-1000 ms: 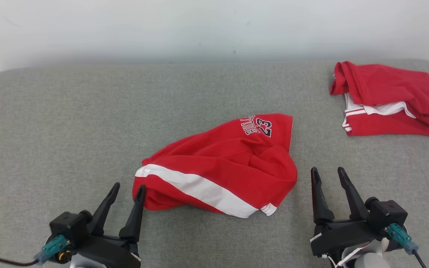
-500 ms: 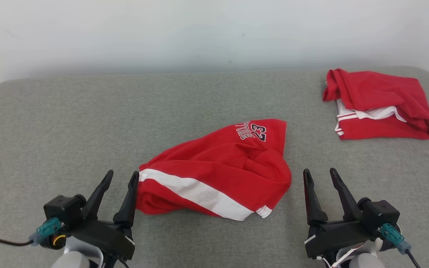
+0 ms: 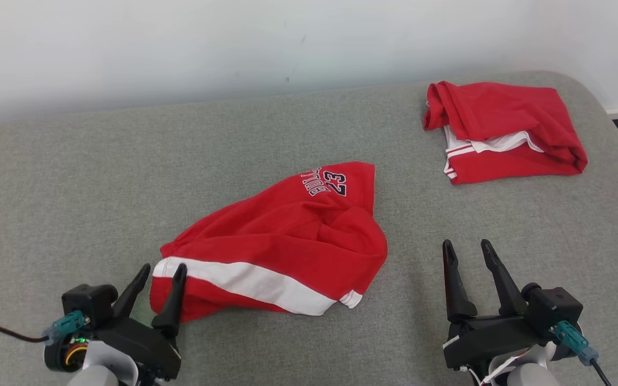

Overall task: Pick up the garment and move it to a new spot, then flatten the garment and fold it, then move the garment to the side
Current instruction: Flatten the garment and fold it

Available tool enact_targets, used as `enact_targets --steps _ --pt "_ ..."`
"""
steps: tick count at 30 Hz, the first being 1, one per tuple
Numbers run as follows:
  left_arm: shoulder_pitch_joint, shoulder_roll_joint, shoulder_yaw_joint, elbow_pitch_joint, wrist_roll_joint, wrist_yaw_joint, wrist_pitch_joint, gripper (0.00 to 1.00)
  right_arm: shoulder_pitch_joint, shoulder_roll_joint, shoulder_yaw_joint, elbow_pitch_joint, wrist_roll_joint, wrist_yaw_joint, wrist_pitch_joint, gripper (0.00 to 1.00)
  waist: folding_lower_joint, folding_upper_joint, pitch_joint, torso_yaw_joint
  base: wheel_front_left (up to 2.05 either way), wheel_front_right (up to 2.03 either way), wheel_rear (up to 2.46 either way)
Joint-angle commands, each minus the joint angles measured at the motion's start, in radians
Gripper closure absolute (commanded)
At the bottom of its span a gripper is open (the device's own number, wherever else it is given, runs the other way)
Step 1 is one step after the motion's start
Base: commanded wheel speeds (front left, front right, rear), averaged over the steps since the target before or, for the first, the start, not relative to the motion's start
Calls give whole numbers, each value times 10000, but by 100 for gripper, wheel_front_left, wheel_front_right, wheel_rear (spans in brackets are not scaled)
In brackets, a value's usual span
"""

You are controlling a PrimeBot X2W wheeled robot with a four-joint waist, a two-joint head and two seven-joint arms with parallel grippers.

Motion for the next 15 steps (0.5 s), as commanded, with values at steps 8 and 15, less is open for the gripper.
enact_targets --steps 8,15 --pt "-56 -135 -214 501 -76 -156 18 0 23 -1 15 -88 35 -8 -5 0 0 -1 16 72 0 0 0" --pt "-122 -167 -324 350 202 -80 -417 100 79 -1 -93 -126 -55 -8 -5 0 0 -1 -14 216 0 0 0"
